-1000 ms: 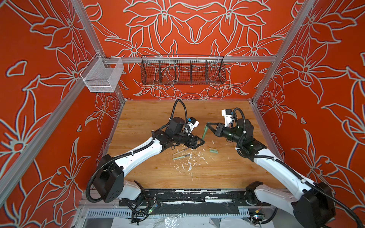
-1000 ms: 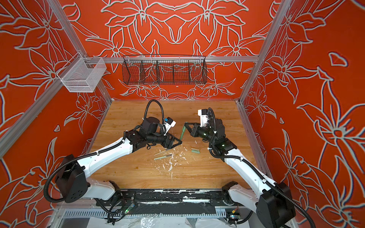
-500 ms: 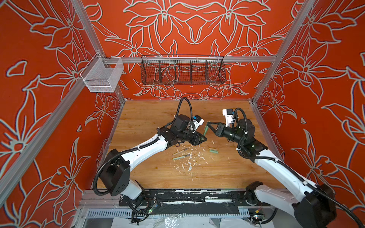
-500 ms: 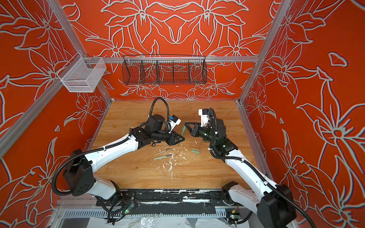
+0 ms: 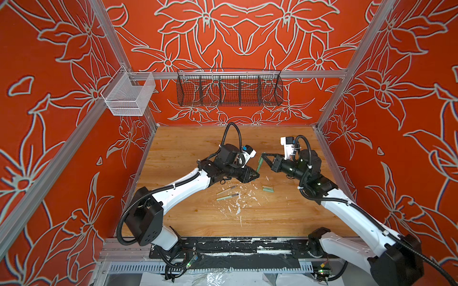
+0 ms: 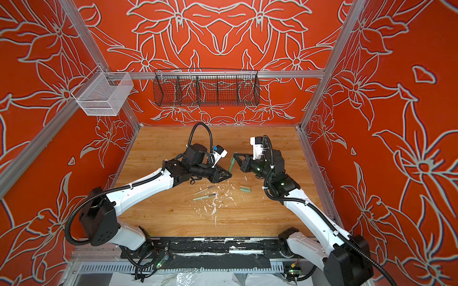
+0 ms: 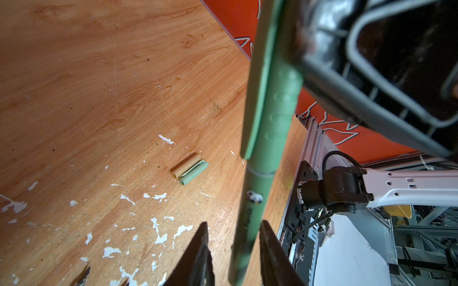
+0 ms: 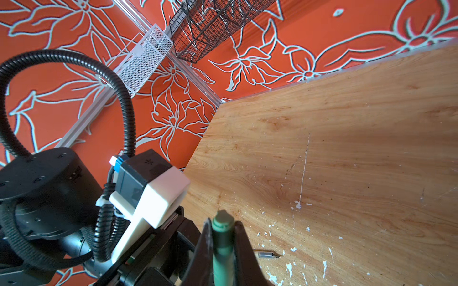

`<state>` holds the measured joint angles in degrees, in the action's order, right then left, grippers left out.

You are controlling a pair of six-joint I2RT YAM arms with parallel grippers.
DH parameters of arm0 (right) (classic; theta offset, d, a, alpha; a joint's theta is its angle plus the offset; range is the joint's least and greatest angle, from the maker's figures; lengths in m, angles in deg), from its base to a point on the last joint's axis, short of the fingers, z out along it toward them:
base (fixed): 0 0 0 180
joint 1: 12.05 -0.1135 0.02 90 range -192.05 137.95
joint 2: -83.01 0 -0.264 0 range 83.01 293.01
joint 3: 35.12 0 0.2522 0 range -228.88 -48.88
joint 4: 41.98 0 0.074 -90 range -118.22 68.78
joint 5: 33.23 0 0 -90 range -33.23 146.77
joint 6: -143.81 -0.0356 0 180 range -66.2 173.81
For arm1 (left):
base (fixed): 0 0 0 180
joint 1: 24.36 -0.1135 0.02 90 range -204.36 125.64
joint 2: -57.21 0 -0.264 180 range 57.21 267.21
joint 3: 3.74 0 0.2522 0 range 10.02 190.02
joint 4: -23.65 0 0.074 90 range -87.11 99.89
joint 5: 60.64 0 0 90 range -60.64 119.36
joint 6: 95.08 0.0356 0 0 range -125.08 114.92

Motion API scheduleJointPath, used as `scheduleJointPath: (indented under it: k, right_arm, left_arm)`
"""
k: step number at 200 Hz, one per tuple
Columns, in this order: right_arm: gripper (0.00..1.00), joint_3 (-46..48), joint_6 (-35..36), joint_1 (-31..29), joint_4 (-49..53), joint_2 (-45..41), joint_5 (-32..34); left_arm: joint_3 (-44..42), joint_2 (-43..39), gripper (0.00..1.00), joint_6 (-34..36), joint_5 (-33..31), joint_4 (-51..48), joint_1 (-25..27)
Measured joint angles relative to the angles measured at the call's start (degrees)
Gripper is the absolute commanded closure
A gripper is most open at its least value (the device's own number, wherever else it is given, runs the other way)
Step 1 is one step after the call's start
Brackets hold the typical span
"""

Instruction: Insert the pens into the pen caps

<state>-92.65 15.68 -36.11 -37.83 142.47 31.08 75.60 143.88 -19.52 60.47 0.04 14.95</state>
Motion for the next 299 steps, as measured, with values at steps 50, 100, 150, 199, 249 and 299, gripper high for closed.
scheduleJointPath:
  k: [50,100,150,199,249,299]
  right_arm:
    - [1.00,0.0,0.2,0.0,0.3,0.1,0.1]
    - [1.00,-0.4,1.4,0.2,0.4,-0.3,0.4]
    - [1.00,-0.8,4.3,0.7,1.3,-2.0,0.5]
    - [1.00,-0.4,5.2,1.3,-0.1,-2.8,0.9]
    - [1.00,7.0,4.0,-1.8,-1.2,-6.0,-1.2]
    - [1.00,10.8,1.3,-5.0,3.0,-5.5,0.4]
  left_arm:
    - [0.2,0.3,1.00,-0.2,-0.1,-0.2,1.0]
    - [3.4,1.2,1.00,-0.6,-2.8,-3.4,1.4]
    - [8.6,2.6,1.00,1.7,-4.1,-8.7,1.5]
    - [14.4,5.6,1.00,4.9,-0.2,-13.7,-0.5]
    - [19.9,6.4,1.00,2.5,-2.2,-11.3,-5.4]
    - [22.9,6.4,1.00,-0.9,-4.9,-4.2,-9.2]
